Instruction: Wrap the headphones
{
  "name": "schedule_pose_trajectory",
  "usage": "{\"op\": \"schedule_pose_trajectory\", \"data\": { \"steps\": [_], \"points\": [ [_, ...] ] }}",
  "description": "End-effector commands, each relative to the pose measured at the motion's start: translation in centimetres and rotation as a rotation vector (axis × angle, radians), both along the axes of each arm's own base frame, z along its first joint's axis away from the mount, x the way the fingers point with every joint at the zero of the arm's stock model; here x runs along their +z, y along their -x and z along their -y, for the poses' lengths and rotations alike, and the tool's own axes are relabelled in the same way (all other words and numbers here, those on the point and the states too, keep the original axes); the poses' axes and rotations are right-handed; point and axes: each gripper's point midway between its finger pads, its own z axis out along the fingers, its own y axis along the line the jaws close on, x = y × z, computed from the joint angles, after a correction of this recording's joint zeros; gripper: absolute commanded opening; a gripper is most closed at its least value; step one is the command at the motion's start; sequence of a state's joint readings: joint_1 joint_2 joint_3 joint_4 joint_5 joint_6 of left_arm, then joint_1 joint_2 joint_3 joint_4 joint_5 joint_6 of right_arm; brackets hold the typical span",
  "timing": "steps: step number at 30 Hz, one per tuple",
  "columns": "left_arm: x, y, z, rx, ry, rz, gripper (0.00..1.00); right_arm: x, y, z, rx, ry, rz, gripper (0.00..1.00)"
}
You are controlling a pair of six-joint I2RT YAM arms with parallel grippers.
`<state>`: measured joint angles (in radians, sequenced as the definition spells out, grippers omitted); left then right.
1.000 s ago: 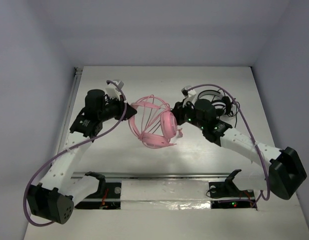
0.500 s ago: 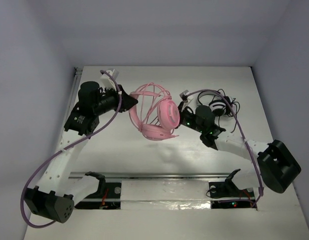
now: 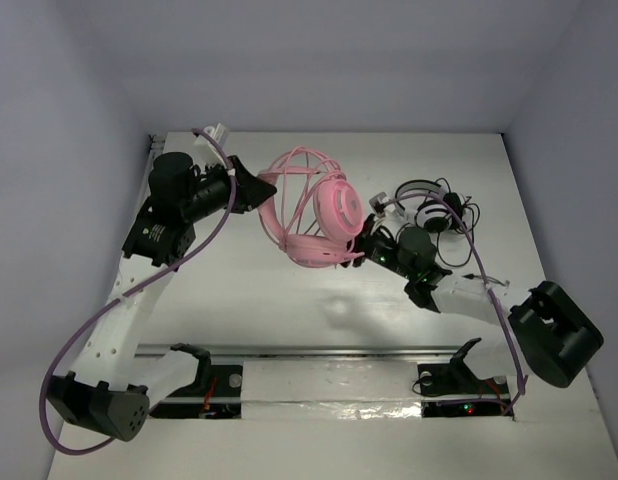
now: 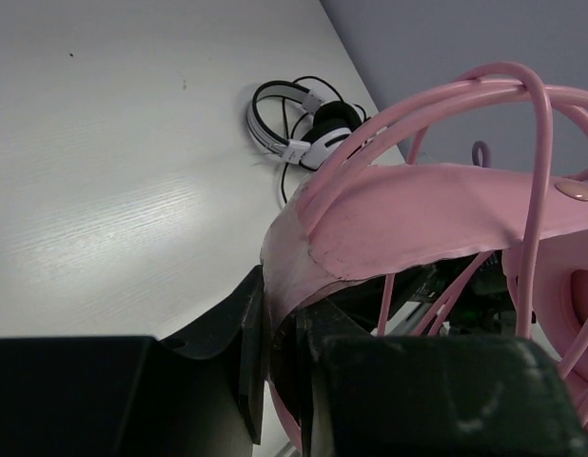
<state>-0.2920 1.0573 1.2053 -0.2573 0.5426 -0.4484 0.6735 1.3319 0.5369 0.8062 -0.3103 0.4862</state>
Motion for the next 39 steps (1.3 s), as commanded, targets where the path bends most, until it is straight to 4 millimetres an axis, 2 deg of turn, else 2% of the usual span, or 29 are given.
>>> {"op": "schedule_pose_trajectory", "data": {
  "steps": [1,4,10,12,14,16,17,19,21,22,24,25,26,27,28,29,30,31,32,35,38,39],
  "points": [
    [6.7,1.2,0.2,-0.018,0.132,0.127,0.00,3.1,-0.5,1.2,-0.066,-0.096,0.100,0.51],
    [7.4,1.7,0.3,-0.034,0.149,0.133,0.00,3.4,-0.4,1.1,-0.061,-0.109,0.108,0.51],
    [8.0,1.7,0.2,-0.020,0.158,0.139,0.00,2.4,-0.2,1.2,-0.058,-0.125,0.082,0.50],
    [8.3,1.6,0.1,-0.012,0.166,0.146,0.00,2.1,0.1,1.3,-0.055,-0.141,0.073,0.43],
    [8.3,1.6,0.1,-0.001,0.188,0.134,0.00,2.0,-0.1,1.2,-0.059,-0.148,0.060,0.23],
    [8.5,1.4,0.2,0.002,0.219,0.137,0.00,2.0,-0.1,0.9,-0.044,-0.158,0.051,0.18],
    [8.6,1.2,0.2,0.015,0.249,0.115,0.00,2.0,-0.1,0.6,-0.036,-0.172,0.029,0.07],
    [8.1,0.5,0.3,0.037,0.299,0.093,0.00,1.7,-0.3,-0.3,-0.006,-0.170,-0.007,0.02],
    [8.5,-0.6,-0.2,0.105,0.373,0.082,0.00,1.7,-0.4,-0.7,0.005,-0.195,-0.054,0.01],
    [7.2,-1.1,-0.3,0.132,0.390,0.054,0.00,1.8,-0.5,-0.9,-0.004,-0.208,-0.068,0.00],
    [7.0,-2.2,-1.0,0.203,0.472,0.034,0.00,1.5,-0.4,-1.2,-0.016,-0.237,-0.124,0.01],
    [5.4,-2.8,-1.3,0.240,0.479,0.007,0.00,1.6,-0.2,-1.5,-0.023,-0.254,-0.139,0.00],
    [5.1,-3.5,-2.0,0.299,0.503,0.008,0.00,1.4,0.2,-1.6,-0.020,-0.280,-0.181,0.01],
    [5.5,-3.7,-2.3,0.313,0.558,0.011,0.00,1.6,1.3,-2.4,0.004,-0.301,-0.198,0.01],
    [4.3,-3.9,-2.5,0.337,0.570,-0.004,0.00,1.6,1.5,-2.6,-0.017,-0.318,-0.214,0.01],
    [4.2,-4.4,-3.2,0.396,0.589,0.006,0.00,1.7,2.1,-3.1,-0.014,-0.332,-0.235,0.02],
    [4.0,-4.7,-3.6,0.435,0.594,0.012,0.00,1.8,3.6,-4.3,0.016,-0.332,-0.255,0.03],
    [3.6,-4.8,-3.5,0.456,0.586,0.018,0.00,1.8,3.8,-4.7,0.004,-0.338,-0.269,0.03],
    [3.3,-5.5,-4.5,0.535,0.582,0.037,0.00,2.0,4.5,-5.3,0.022,-0.343,-0.278,0.04],
    [1.5,-6.6,-5.7,0.654,0.535,0.040,0.00,2.5,6.3,-7.0,0.073,-0.352,-0.317,0.04],
    [-0.7,-7.0,-6.5,0.730,0.471,0.035,0.00,3.0,6.9,-7.4,0.096,-0.359,-0.336,0.05],
    [-1.2,-7.1,-7.0,0.756,0.451,0.039,0.00,2.6,7.0,-7.5,0.097,-0.341,-0.354,0.05]
  ]
}}
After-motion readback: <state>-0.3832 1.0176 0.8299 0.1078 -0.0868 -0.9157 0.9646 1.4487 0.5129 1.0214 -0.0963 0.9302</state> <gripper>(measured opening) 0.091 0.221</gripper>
